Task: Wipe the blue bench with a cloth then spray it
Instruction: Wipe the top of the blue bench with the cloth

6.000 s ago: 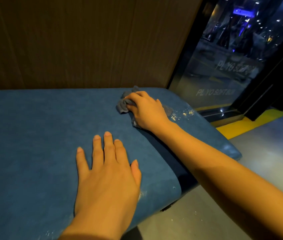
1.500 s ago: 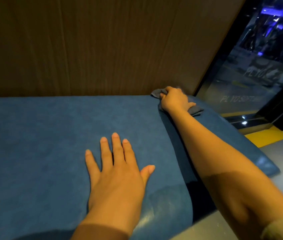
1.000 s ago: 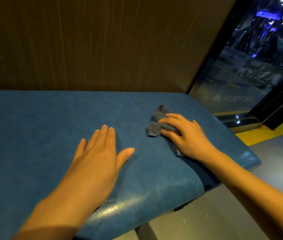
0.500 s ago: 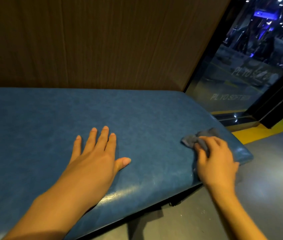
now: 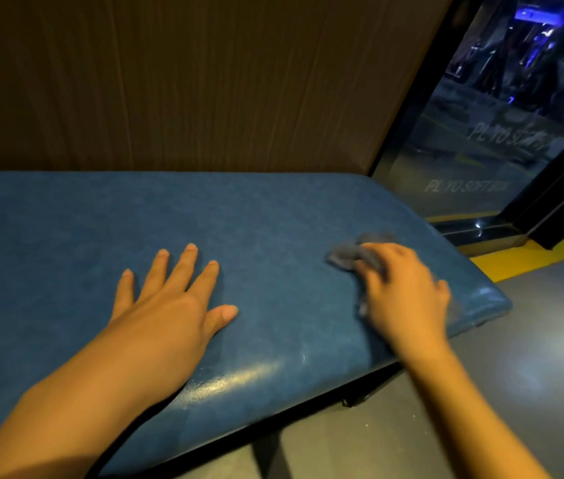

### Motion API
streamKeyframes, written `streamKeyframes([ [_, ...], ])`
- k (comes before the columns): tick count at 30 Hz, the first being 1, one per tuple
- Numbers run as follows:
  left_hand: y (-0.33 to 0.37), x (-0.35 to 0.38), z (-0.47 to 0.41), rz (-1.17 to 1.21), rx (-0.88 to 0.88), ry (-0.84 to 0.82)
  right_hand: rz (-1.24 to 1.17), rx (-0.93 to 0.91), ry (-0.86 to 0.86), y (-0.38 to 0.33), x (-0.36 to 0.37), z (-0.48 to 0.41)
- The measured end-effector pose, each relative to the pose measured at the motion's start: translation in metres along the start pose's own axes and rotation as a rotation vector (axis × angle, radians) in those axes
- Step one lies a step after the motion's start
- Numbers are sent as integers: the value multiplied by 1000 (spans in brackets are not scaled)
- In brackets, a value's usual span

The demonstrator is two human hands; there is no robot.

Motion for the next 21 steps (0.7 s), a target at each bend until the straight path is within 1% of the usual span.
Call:
streamKeyframes([
  [2,-1,2,0,-12,3,-16,0,131,63,36,-18,-22],
  [4,-3,1,1,-1,7,-25,-24,217,108,61,-30,-32],
  [7,-3,4,1,-31,21,-34,21,284,140,64,-28,-30],
  [9,-2,6,2,-71,19,-28,23,293,175,50,-22,-21],
  [10,-1,5,3,-87,12,-25,22,278,164,38,-17,-15],
  [12,1,1,3,-91,-3,-37,52,196,66,6,-4,4],
  [13,3,0,3,-95,-9,-36,98,105,33,-13,6,15],
  [15,4,-2,1,-74,-13,-25,165,-129,57,-52,20,38],
  [16,5,-3,0,-52,-9,-16,191,-213,57,-64,25,43],
  [17,5,-2,-2,-43,-6,-9,172,-242,-8,-70,26,37],
  [18,4,1,-3,-56,-2,-6,140,-213,-109,-69,28,20],
  [19,4,2,-5,-72,10,15,106,-166,-175,-64,30,0],
  [21,0,10,-9,-58,27,98,67,-78,-183,-56,33,-48],
])
Point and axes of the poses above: each hand's wrist, its own z-axis away from the middle knuckle, its own x-axis out of the palm, y = z × x, the point moved 3 cm from there along -z, towards the middle knuckle, and after that the axes turned 7 degrees about -y, right-handed, at the moved point
